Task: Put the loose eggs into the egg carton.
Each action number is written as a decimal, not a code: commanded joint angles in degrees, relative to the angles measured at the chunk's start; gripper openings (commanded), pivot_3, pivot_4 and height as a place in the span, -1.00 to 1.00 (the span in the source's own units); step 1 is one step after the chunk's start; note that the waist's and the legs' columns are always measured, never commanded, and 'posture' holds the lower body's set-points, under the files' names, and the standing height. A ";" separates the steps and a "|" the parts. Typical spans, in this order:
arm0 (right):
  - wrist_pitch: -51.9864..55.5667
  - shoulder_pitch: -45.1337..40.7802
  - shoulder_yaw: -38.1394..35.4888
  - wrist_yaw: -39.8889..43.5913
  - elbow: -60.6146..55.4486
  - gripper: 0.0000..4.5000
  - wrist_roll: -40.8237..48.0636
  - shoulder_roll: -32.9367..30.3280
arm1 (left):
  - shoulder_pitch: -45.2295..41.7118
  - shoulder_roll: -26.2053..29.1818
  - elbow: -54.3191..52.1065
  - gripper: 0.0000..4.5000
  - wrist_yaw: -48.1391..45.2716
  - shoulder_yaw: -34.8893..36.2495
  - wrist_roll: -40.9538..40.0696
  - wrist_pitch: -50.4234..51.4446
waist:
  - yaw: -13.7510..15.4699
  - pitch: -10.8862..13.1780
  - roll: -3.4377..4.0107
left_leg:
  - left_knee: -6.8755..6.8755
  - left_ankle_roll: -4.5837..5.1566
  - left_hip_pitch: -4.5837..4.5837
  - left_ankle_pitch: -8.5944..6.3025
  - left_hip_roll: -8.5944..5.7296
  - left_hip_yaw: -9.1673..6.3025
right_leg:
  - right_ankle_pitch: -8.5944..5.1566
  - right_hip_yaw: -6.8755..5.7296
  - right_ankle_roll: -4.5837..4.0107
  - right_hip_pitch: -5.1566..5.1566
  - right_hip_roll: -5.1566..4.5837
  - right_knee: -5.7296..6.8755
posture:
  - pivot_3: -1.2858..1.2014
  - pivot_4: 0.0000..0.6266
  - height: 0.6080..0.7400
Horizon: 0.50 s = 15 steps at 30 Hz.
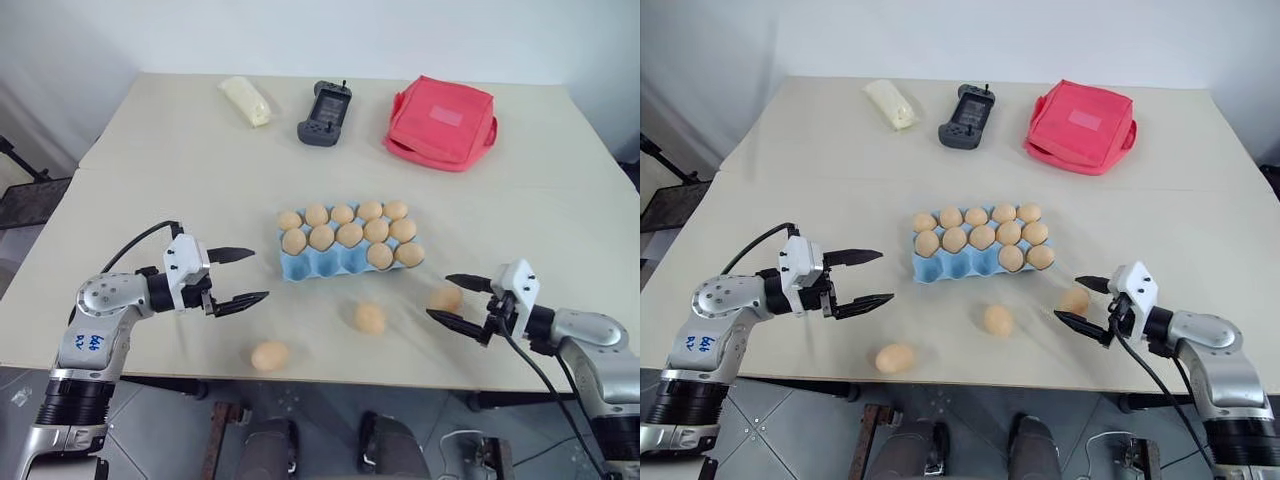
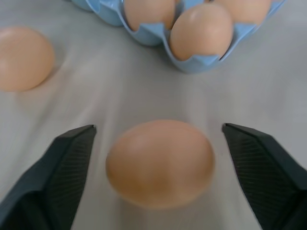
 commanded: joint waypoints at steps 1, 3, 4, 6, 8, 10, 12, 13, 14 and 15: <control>-1.23 -1.90 0.27 1.36 0.45 0.40 0.94 0.97 | 0.72 1.27 -2.88 0.84 0.61 2.22 -0.65 0.27 | 0.06 0.00 0.00 | 0.00 0.01 -0.02 -0.01 0.00 0.01 | 0.01 -0.01 0.01 0.00 0.00 -0.05 | 0.03 -0.52 1.00; -0.22 -3.27 0.50 1.34 -1.35 0.13 2.09 1.55 | 0.98 1.49 -3.08 0.84 0.75 2.66 -0.70 0.44 | 0.04 0.00 0.00 | 0.00 0.02 -0.04 -0.01 0.00 0.02 | 0.01 -0.01 0.03 0.00 0.01 -0.10 | 0.03 -0.52 1.00; 0.41 -3.66 0.54 1.30 -2.20 0.09 2.53 1.73 | 1.05 1.53 -3.13 0.84 0.79 2.79 -0.71 0.50 | 0.04 0.00 0.00 | 0.00 0.03 -0.04 -0.02 0.00 0.03 | 0.02 0.00 0.03 0.00 0.01 -0.11 | 0.03 -0.52 1.00; 4.04 -5.79 1.98 0.72 -7.77 0.09 5.49 3.20 | 1.25 1.63 -3.06 0.84 0.97 3.09 -0.71 0.65 | 0.02 0.00 0.00 | 0.01 0.03 -0.04 -0.02 0.01 0.03 | 0.02 0.00 0.04 0.00 0.01 -0.11 | 0.03 -0.52 1.00; 7.31 -8.56 3.61 -0.86 -11.91 0.09 7.49 5.38 | 1.36 1.57 -3.02 0.84 1.13 3.21 -0.70 0.79 | -0.37 0.01 0.01 | 0.01 0.00 -0.03 -0.03 0.11 0.02 | 0.03 0.01 0.03 -0.01 0.08 -0.10 | 0.03 -0.52 1.00; 8.85 -11.19 5.61 -2.41 -13.30 0.09 6.84 7.23 | 1.39 1.37 -3.10 0.84 1.27 3.11 -0.71 0.95 | -0.77 0.01 0.01 | 0.01 -0.06 -0.02 -0.04 0.24 0.02 | 0.07 0.01 -0.05 -0.01 0.19 -0.10 | 0.03 -0.52 1.00; 10.85 -13.93 8.25 -4.22 -12.89 0.09 4.78 8.44 | 1.35 1.17 -3.10 0.84 1.34 2.88 -0.64 1.02 | -1.02 0.00 0.01 | 0.02 -0.12 -0.03 -0.06 0.33 0.00 | 0.09 0.02 -0.09 -0.02 0.31 -0.10 | 0.03 -0.52 1.00; 10.89 -15.90 9.93 -5.29 -11.67 0.09 3.17 9.54 | 1.29 1.00 -3.16 0.84 1.43 2.67 -0.59 1.10 | -1.01 0.01 0.01 | 0.02 -0.14 -0.03 -0.07 0.36 0.00 | 0.10 0.02 -0.10 -0.02 0.35 -0.10 | 0.03 -0.52 1.00; 11.34 -17.72 11.30 -6.35 -10.52 0.09 2.09 10.65 | 1.23 0.85 -3.25 0.84 1.52 2.49 -0.55 1.19 | -1.13 0.01 0.01 | 0.02 -0.15 -0.04 -0.07 0.36 -0.03 | 0.10 0.02 -0.10 -0.02 0.37 -0.09 | 0.03 -0.52 1.00; 11.47 -19.21 12.45 -7.10 -9.35 0.09 1.11 11.68 | 1.17 0.70 -3.36 0.84 1.62 2.34 -0.55 1.30 | -1.21 0.01 0.01 | 0.03 -0.16 -0.04 -0.08 0.37 -0.02 | 0.10 0.04 -0.10 -0.04 0.40 -0.09 | 0.03 -0.52 1.00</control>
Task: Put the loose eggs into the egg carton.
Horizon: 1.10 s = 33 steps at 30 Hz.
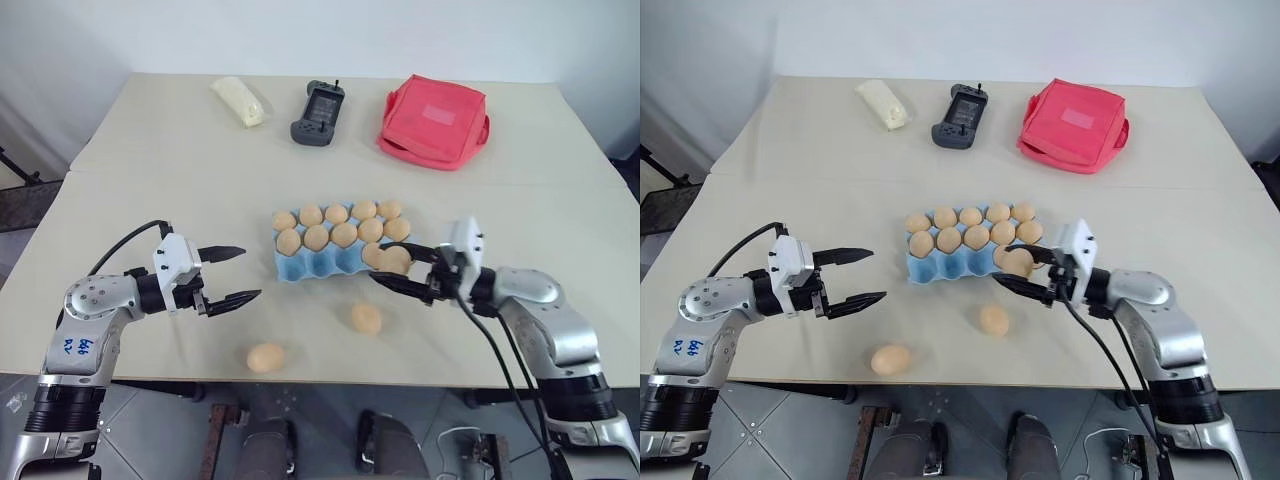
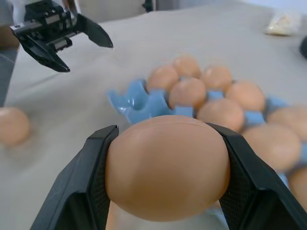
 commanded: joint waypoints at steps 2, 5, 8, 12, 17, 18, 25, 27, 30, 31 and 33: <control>0.45 -5.22 4.19 -3.59 3.76 0.09 -4.02 3.86 | -0.28 -0.49 -2.02 0.84 0.69 0.10 -0.53 0.45 | -0.13 0.00 0.00 | -0.01 -0.01 -0.02 -0.01 0.01 0.03 | 0.00 0.02 0.00 -0.06 0.02 0.01 | 0.03 -0.52 1.00; -0.74 -7.89 5.81 -5.54 7.42 0.40 -6.67 6.34 | -0.09 -0.73 -2.58 0.84 0.91 0.05 -0.60 0.82 | -0.17 0.00 0.00 | -0.01 -0.05 -0.04 -0.02 0.05 0.04 | 0.00 0.01 0.00 -0.09 0.08 0.03 | 0.03 -0.52 1.00; -1.19 -8.72 5.66 -5.17 7.17 0.84 -6.15 7.68 | 0.40 -0.70 -3.37 0.84 1.16 0.24 -0.80 1.23 | -0.19 0.00 0.00 | -0.02 -0.08 -0.07 -0.04 0.07 0.09 | 0.00 0.01 0.00 -0.14 0.13 0.02 | 0.03 -0.52 1.00; 0.31 -5.56 2.68 -2.18 0.95 0.99 -1.87 5.49 | 1.50 -0.34 -4.24 0.84 1.28 0.98 -1.11 1.70 | -0.09 0.00 0.00 | -0.03 -0.10 -0.11 -0.07 0.11 0.12 | 0.00 0.00 0.00 -0.16 0.18 -0.02 | 0.03 -0.52 1.00; -1.23 1.86 -3.77 2.73 -4.07 0.99 2.42 -0.94 | 1.87 -0.20 -3.42 0.84 0.71 1.01 -0.61 1.03 | 0.06 0.00 0.00 | -0.02 -0.08 -0.12 -0.11 0.11 0.18 | 0.00 -0.01 0.01 -0.14 0.19 -0.08 | 0.03 -0.52 1.00; -2.29 3.93 -5.74 3.48 -4.29 0.99 2.51 -2.73 | 1.62 -0.20 -2.77 0.84 0.55 0.87 -0.30 0.57 | 0.15 0.00 0.00 | -0.02 -0.07 -0.12 -0.11 0.10 0.18 | 0.00 0.00 0.01 -0.14 0.19 -0.09 | 0.03 -0.52 1.00; -17.19 17.59 -16.99 7.31 3.21 0.99 -0.90 -10.42 | 1.02 -0.76 0.27 0.84 0.66 0.46 0.71 -2.35 | 0.03 0.00 -0.01 | -0.01 -0.05 -0.04 -0.12 0.12 0.69 | 0.00 0.08 0.00 -0.13 0.21 -0.11 | 0.03 -0.52 1.00; -22.78 21.21 -20.24 7.86 6.53 0.99 -1.95 -11.20 | 1.24 -0.51 0.66 0.84 0.40 0.48 0.76 -2.48 | -0.13 0.00 -0.01 | -0.01 -0.05 -0.01 -0.12 0.12 0.77 | 0.00 0.16 0.00 -0.13 0.21 -0.11 | 0.03 -0.52 1.00; -25.92 24.16 -22.54 8.91 8.61 0.99 -1.21 -11.28 | 1.72 0.04 1.21 0.84 -0.27 0.41 0.99 -2.77 | -0.14 -0.01 -0.01 | -0.01 -0.05 0.07 -0.12 0.12 0.85 | 0.00 0.24 0.00 -0.13 0.24 -0.09 | 0.03 -0.52 1.00; -25.96 24.49 -22.67 8.69 8.87 0.99 -1.05 -11.16 | 1.72 0.08 1.55 0.84 -0.45 0.40 1.11 -3.03 | -0.24 0.00 -0.01 | -0.01 -0.05 0.08 -0.12 0.14 0.86 | 0.01 0.28 -0.01 -0.13 0.25 -0.09 | 0.03 -0.52 1.00; -25.91 24.64 -22.47 8.41 9.05 0.99 -0.91 -10.90 | 1.42 0.05 2.21 0.84 -0.68 0.40 1.31 -3.36 | -0.31 0.00 -0.01 | -0.01 -0.01 0.18 -0.12 0.23 0.81 | 0.03 0.47 -0.05 -0.13 0.26 -0.12 | 0.03 -0.52 1.00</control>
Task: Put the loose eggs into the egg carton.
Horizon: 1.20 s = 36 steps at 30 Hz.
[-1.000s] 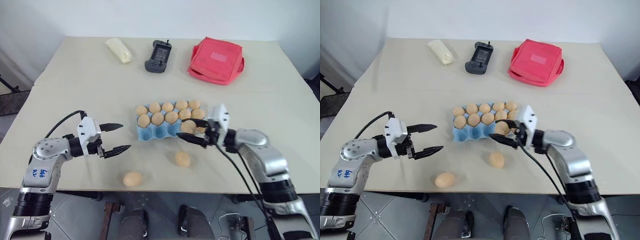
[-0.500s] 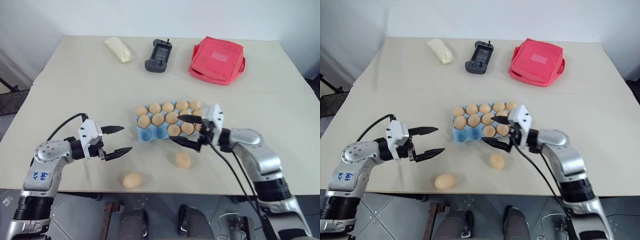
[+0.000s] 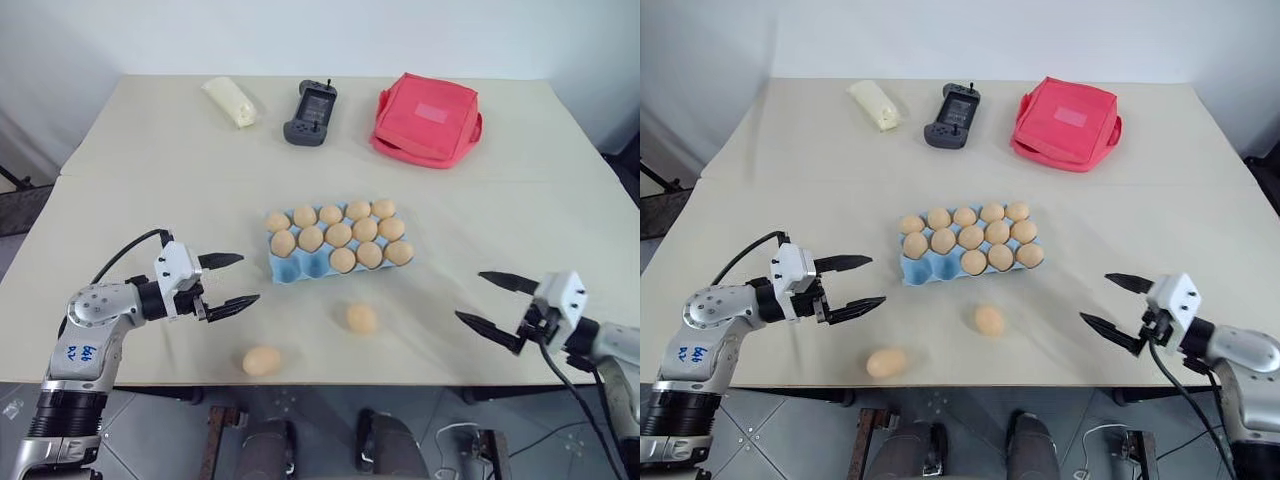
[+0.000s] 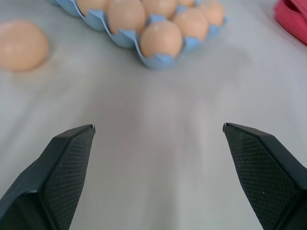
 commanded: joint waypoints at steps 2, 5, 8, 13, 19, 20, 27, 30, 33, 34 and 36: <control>-0.95 -0.47 -0.47 0.43 -1.35 0.99 1.74 -0.14 | -0.68 0.73 0.10 0.84 -0.68 0.53 0.20 -1.43 | 0.09 0.00 0.00 | 0.00 0.05 0.09 0.00 0.02 0.04 | 0.02 0.18 -0.03 0.00 0.00 -0.02 | 0.03 -0.52 1.00; 1.99 -1.74 3.34 0.84 -6.04 0.99 2.10 -0.22 | -0.60 0.99 0.18 0.84 -0.95 0.61 0.28 -1.60 | 0.17 0.00 0.00 | 0.03 0.08 0.12 0.00 0.05 0.07 | 0.10 0.30 -0.11 -0.01 -0.01 -0.01 | 0.03 -0.52 1.00; 8.76 -3.80 7.66 -0.38 -12.23 0.99 3.81 -0.03 | -0.10 1.33 0.16 0.84 -1.27 1.11 0.16 -1.68 | 0.04 0.00 0.01 | 0.03 0.07 0.23 -0.01 0.12 0.17 | 0.13 0.45 -0.16 -0.06 0.01 -0.04 | 0.03 -0.52 1.00; 17.87 -6.80 16.70 -1.27 -18.56 0.99 3.12 0.17 | 0.27 1.76 -0.36 0.84 -1.31 1.67 -0.10 -1.34 | 0.33 0.00 0.01 | 0.01 0.00 0.34 -0.09 0.19 0.20 | 0.14 0.55 -0.21 -0.09 0.05 -0.01 | 0.03 -0.52 1.00; 22.06 -10.96 22.43 -3.27 -19.84 0.99 2.78 3.58 | 0.77 2.26 -2.17 0.84 -2.50 2.20 -2.71 0.78 | 0.36 0.00 0.01 | 0.02 0.03 0.28 -0.27 0.20 0.29 | 0.16 0.54 -0.18 -0.15 0.07 0.07 | 0.03 -0.52 1.00; 22.49 -12.01 23.76 -3.95 -19.52 0.99 2.18 4.63 | 0.90 2.32 -3.22 0.84 -3.09 2.37 -3.92 1.73 | 0.35 0.00 0.01 | 0.02 0.03 0.28 -0.31 0.20 0.30 | 0.17 0.52 -0.16 -0.15 0.08 0.06 | 0.03 -0.52 1.00; 20.90 -15.14 29.12 -5.48 -14.70 0.99 -2.00 9.21 | 2.75 3.61 -7.08 0.84 -8.02 1.07 -5.89 3.24 | 0.13 0.00 0.00 | 0.02 0.04 0.26 -0.52 0.32 0.64 | 0.20 0.51 -0.09 -0.31 0.19 0.00 | 0.03 -0.52 1.00; 20.10 -15.64 29.68 -4.47 -13.47 0.83 -1.97 10.06 | 2.45 3.62 -6.96 0.84 -9.35 0.92 -5.32 1.67 | 0.13 0.00 0.00 | 0.06 0.06 0.09 -0.55 0.35 0.82 | 0.21 0.54 -0.09 -0.59 0.21 0.05 | 0.03 -0.52 1.00; 18.75 -16.39 29.88 -4.00 -13.29 0.46 -2.16 10.89 | 1.57 3.44 -5.43 0.84 -8.90 1.27 -3.93 -0.18 | 0.13 0.00 0.00 | 0.24 0.07 -0.19 -0.54 0.37 0.88 | 0.21 0.57 -0.09 -0.85 0.24 0.13 | 0.03 -0.52 1.00; 18.87 -16.98 29.67 -4.19 -13.77 0.32 -1.83 11.29 | 1.46 3.45 -4.91 0.84 -8.58 1.45 -3.67 -0.46 | 0.12 0.00 0.00 | 0.26 0.07 -0.19 -0.54 0.38 0.88 | 0.21 0.57 -0.09 -0.85 0.25 0.13 | 0.03 -0.52 1.00; 19.45 -18.27 29.19 -4.85 -14.49 0.02 -1.21 12.10 | 1.47 3.47 -4.22 0.84 -8.10 1.68 -3.38 -0.73 | 0.10 0.00 0.00 | 0.30 0.08 -0.19 -0.53 0.38 0.91 | 0.21 0.61 -0.09 -0.85 0.26 0.14 | 0.03 -0.52 1.00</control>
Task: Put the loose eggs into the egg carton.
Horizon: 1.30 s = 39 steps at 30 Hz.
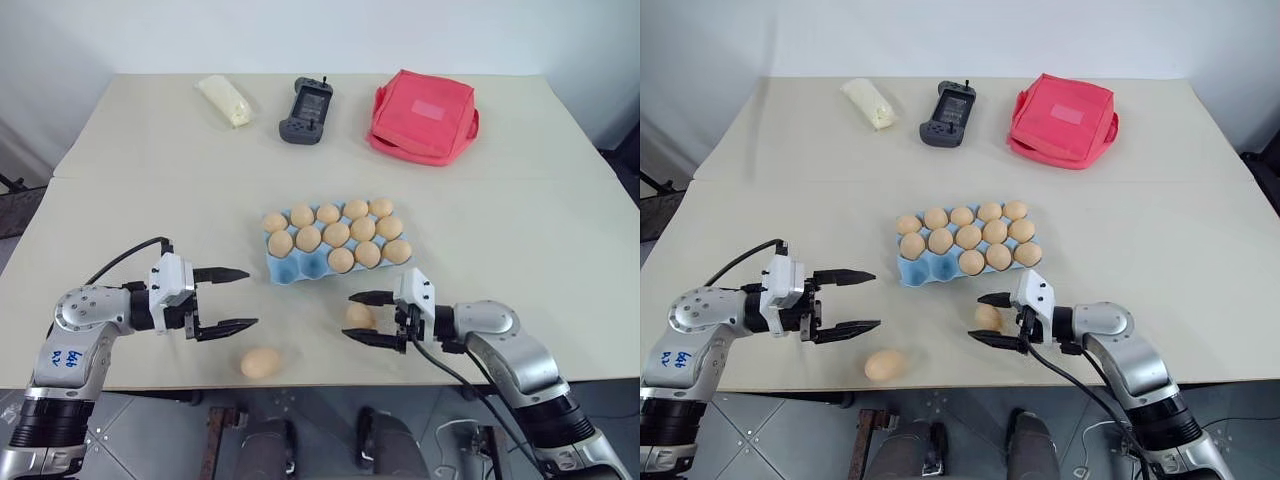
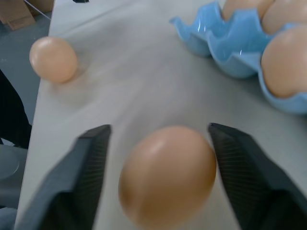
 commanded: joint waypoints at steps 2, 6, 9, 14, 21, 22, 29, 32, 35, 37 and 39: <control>0.41 -3.29 -1.10 -1.06 -2.86 0.02 1.91 2.01 | -0.22 0.50 0.85 0.84 1.03 1.16 0.74 -1.43 | -0.16 0.00 0.00 | 0.03 0.01 0.00 0.00 0.03 0.04 | 0.00 0.05 0.00 -0.01 0.02 0.00 | 0.03 -0.52 1.00; 1.44 -9.51 -0.59 -2.67 -1.58 0.02 2.49 5.81 | 0.57 -0.04 1.35 0.84 2.59 1.29 1.08 -1.73 | -0.47 0.00 0.00 | 0.06 0.00 0.02 0.00 0.19 0.17 | 0.06 0.11 -0.10 -0.10 0.11 0.06 | 0.03 -0.52 1.00; 1.49 -13.03 -0.12 -3.85 1.51 0.02 0.81 7.56 | 0.90 -0.33 0.98 0.84 3.30 1.01 1.10 -1.79 | -0.54 0.00 0.00 | 0.11 -0.08 0.02 -0.01 0.30 0.17 | 0.08 0.11 -0.14 -0.13 0.23 0.16 | 0.03 -0.52 1.00; 2.21 -12.24 -1.47 -1.36 2.14 0.02 1.95 5.39 | 2.29 0.08 0.28 0.84 3.93 1.90 0.81 -1.80 | 0.01 -0.01 -0.02 | 0.23 -0.11 -0.04 -0.13 0.35 0.17 | 0.09 0.09 -0.14 -0.17 0.28 0.19 | 0.03 -0.52 1.00; 2.78 -7.15 -6.12 2.88 0.07 0.83 5.43 -1.11 | 3.66 0.41 -0.66 0.84 4.28 2.23 0.42 -1.47 | -0.06 -0.01 -0.02 | 0.37 0.02 -0.05 -0.32 0.41 0.50 | 0.11 0.08 -0.10 -0.19 0.28 0.02 | 0.03 -0.52 1.00; 3.23 -6.64 -6.59 3.38 -0.28 0.99 5.90 -1.97 | 3.68 0.42 -0.73 0.84 4.25 2.18 0.35 -1.37 | -0.07 -0.01 -0.02 | 0.42 0.03 -0.05 -0.32 0.43 0.54 | 0.11 0.09 -0.10 -0.19 0.28 0.02 | 0.03 -0.52 1.00; 8.39 -1.52 -5.87 6.79 -5.46 0.99 8.84 -6.79 | 3.56 0.36 -1.01 0.84 4.06 1.73 0.21 -0.77 | -0.13 -0.01 -0.02 | 0.55 0.06 0.00 -0.35 0.50 0.63 | 0.14 0.18 -0.16 -0.20 0.27 0.07 | 0.03 -0.52 1.00; 6.19 0.14 -4.34 4.06 -4.22 0.99 5.74 -4.88 | 3.17 0.15 -1.24 0.84 4.13 1.30 0.27 -0.38 | -0.10 -0.02 -0.03 | 0.57 0.05 0.00 -0.35 0.50 0.63 | 0.14 0.18 -0.16 -0.20 0.27 0.09 | 0.03 -0.52 1.00; 1.72 -0.60 -1.93 2.09 0.68 0.99 0.91 -2.53 | 2.83 0.16 -1.67 0.84 3.93 1.05 0.07 0.14 | -0.14 -0.02 -0.03 | 0.58 0.05 0.02 -0.36 0.49 0.67 | 0.15 0.22 -0.17 -0.20 0.26 0.09 | 0.03 -0.52 1.00; -0.25 -1.78 -1.53 1.27 3.67 0.99 -0.39 -0.92 | 2.96 0.44 -1.99 0.84 3.57 1.05 -0.12 0.52 | -0.17 -0.03 -0.05 | 0.60 0.05 0.03 -0.36 0.49 0.71 | 0.15 0.24 -0.18 -0.20 0.26 0.09 | 0.03 -0.52 1.00; -2.47 -3.01 -0.74 1.09 6.83 0.99 -1.71 0.72 | 3.17 0.82 -2.23 0.84 3.21 1.14 -0.22 0.81 | -0.18 -0.04 -0.06 | 0.60 0.04 0.03 -0.35 0.50 0.70 | 0.17 0.23 -0.21 -0.20 0.26 0.10 | 0.03 -0.52 1.00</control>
